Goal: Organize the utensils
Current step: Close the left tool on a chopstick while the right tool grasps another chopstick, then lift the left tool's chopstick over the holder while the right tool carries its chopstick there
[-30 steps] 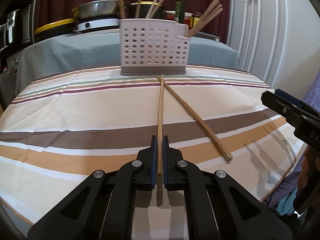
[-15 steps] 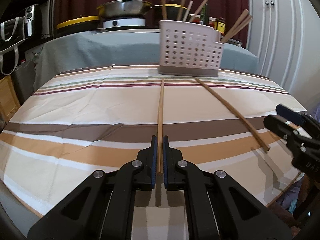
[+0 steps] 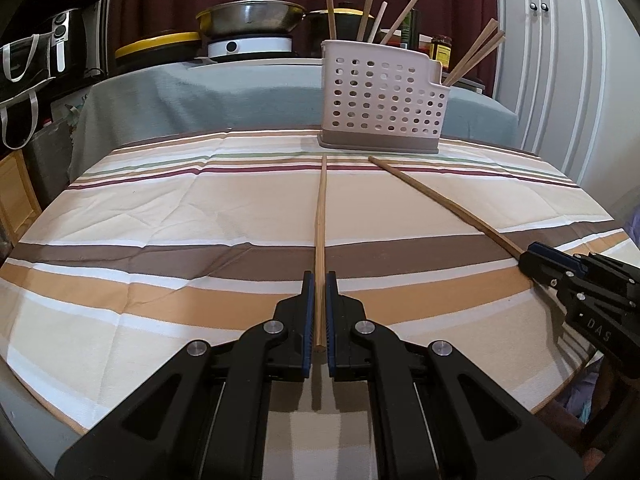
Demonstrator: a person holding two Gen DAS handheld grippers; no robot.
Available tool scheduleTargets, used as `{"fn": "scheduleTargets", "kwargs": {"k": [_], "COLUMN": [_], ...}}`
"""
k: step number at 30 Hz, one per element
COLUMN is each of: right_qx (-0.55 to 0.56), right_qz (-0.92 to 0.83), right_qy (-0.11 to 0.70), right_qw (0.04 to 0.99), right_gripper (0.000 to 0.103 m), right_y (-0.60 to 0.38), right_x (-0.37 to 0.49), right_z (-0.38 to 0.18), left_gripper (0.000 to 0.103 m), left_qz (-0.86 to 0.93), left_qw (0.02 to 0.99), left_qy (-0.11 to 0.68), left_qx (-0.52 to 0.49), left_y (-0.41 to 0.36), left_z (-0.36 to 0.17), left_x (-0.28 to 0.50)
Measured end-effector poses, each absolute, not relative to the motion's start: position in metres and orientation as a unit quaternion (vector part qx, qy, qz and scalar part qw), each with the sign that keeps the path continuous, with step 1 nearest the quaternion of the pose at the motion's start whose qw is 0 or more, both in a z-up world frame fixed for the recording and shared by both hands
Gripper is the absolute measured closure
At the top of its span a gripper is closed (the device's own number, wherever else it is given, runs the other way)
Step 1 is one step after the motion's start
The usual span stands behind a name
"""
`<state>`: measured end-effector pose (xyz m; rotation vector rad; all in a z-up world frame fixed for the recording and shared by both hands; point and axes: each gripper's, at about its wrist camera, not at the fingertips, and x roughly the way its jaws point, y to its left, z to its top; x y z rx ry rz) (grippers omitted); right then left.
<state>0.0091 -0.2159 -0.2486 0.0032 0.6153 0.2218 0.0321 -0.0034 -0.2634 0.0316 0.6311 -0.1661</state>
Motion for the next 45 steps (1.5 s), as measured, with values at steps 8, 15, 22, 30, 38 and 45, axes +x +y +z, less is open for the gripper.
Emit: {"fn": "scheduleTargets", "kwargs": {"k": [8, 15, 22, 30, 38, 45], "right_qx": [0.006, 0.008, 0.012, 0.007, 0.002, -0.004], "right_qz": [0.095, 0.100, 0.106, 0.110, 0.097, 0.083], "right_qy": [0.299, 0.290, 0.288, 0.276, 0.245, 0.209], "right_qw": [0.949, 0.952, 0.952, 0.955, 0.965, 0.974], "right_gripper": [0.092, 0.091, 0.092, 0.096, 0.096, 0.096], "right_y": [-0.234, -0.240, -0.241, -0.239, -0.244, -0.250], "right_x": [0.004, 0.000, -0.001, -0.006, -0.014, -0.023], "right_z": [-0.250, -0.252, -0.252, -0.244, -0.223, -0.198], "left_gripper": [0.097, 0.097, 0.097, 0.097, 0.097, 0.097], "left_qz": [-0.086, -0.087, -0.088, -0.091, -0.102, -0.110], "left_qw": [0.946, 0.945, 0.945, 0.947, 0.954, 0.961], "left_qy": [0.312, 0.313, 0.314, 0.307, 0.279, 0.252], "left_qx": [0.024, 0.029, 0.030, 0.033, 0.037, 0.031], "left_y": [-0.015, -0.021, -0.020, -0.022, -0.024, -0.024], "left_z": [-0.264, -0.265, -0.264, -0.261, -0.244, -0.222], "left_x": [0.033, 0.033, 0.033, 0.031, 0.023, 0.016]}}
